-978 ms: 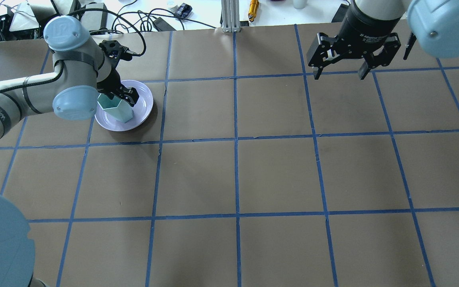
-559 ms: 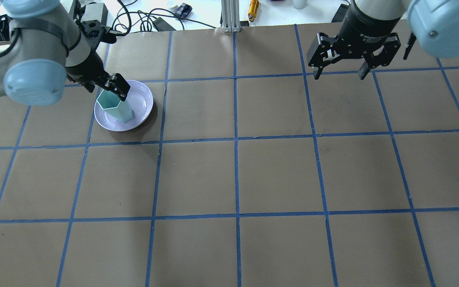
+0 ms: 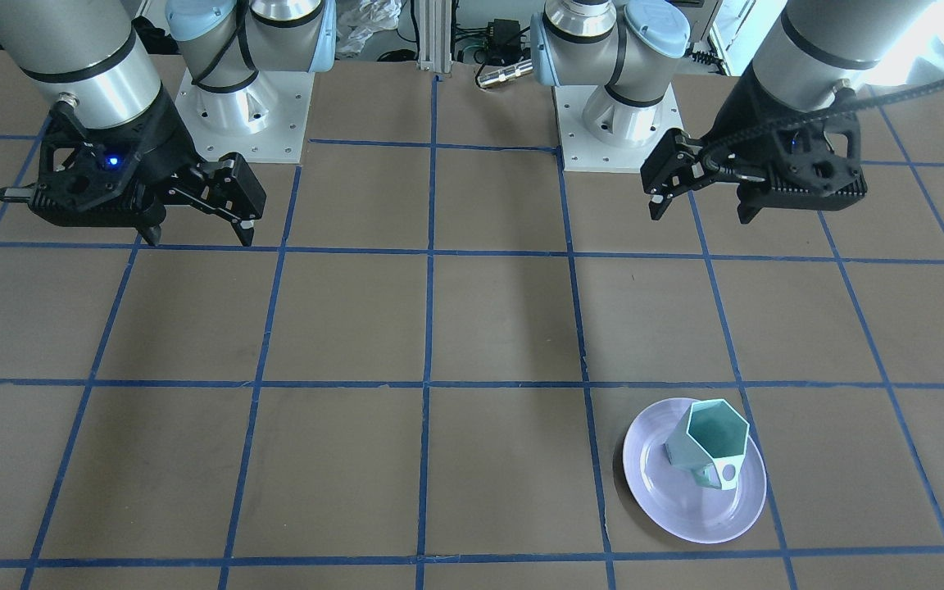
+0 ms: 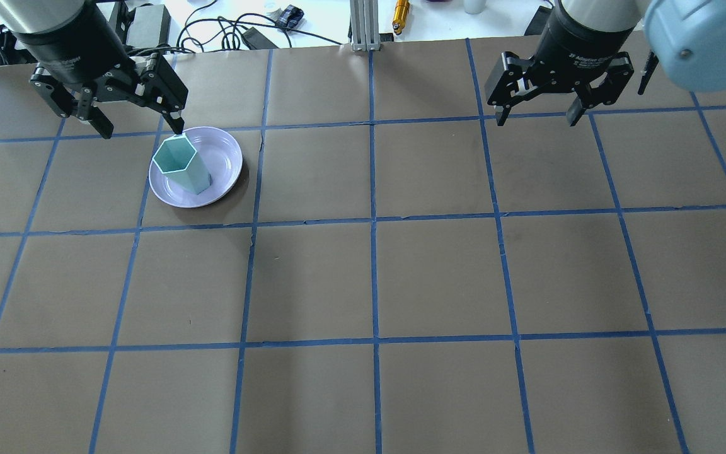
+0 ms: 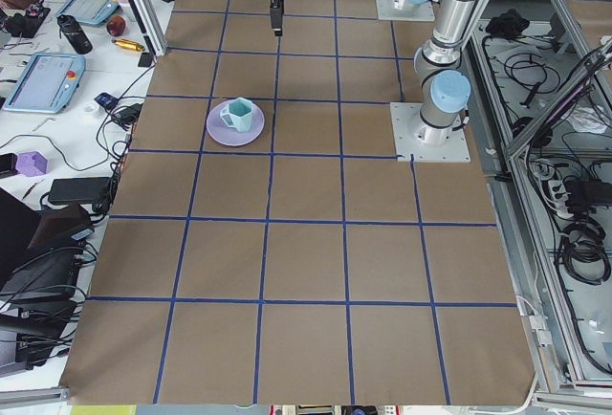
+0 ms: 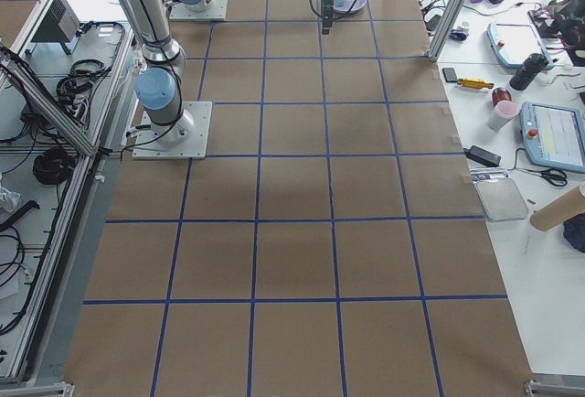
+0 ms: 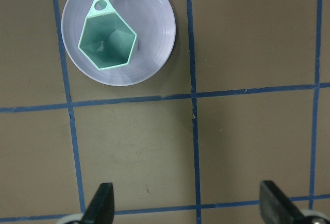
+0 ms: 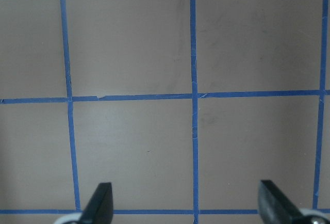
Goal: Flip cup and place on plate
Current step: 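Open the left gripper and raise it away from the cup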
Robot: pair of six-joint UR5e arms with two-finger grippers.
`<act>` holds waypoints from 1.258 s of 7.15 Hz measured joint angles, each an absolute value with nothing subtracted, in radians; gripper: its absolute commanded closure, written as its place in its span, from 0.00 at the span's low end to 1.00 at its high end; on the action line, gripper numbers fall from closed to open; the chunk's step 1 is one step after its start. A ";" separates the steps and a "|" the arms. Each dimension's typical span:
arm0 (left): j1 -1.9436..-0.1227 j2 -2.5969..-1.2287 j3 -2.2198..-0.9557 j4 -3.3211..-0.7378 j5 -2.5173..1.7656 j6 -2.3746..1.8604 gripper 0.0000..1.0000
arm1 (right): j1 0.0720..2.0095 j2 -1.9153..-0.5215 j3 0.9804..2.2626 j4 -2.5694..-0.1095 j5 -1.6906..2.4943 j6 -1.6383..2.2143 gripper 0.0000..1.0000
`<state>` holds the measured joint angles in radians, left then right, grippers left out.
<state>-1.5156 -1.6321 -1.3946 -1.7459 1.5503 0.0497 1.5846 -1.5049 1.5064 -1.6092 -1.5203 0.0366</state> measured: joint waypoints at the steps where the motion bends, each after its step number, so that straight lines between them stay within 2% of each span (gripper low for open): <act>1: -1.547 -1.630 -1.377 -1.788 1.551 0.010 0.02 | 1.585 -1.505 1.506 -1.609 -1.520 0.037 0.00; 3: -1.609 -1.618 -1.392 -1.801 1.578 -0.030 0.05 | 1.585 -1.505 1.506 -1.608 -1.520 0.037 0.00; 5: -1.626 -1.603 -1.417 -1.751 1.626 -0.034 0.00 | 1.585 -1.505 1.506 -1.609 -1.521 0.037 0.00; 9: -1.623 -1.603 -1.426 -1.697 1.634 -0.035 0.00 | 1.585 -1.505 1.506 -1.609 -1.522 0.036 0.00</act>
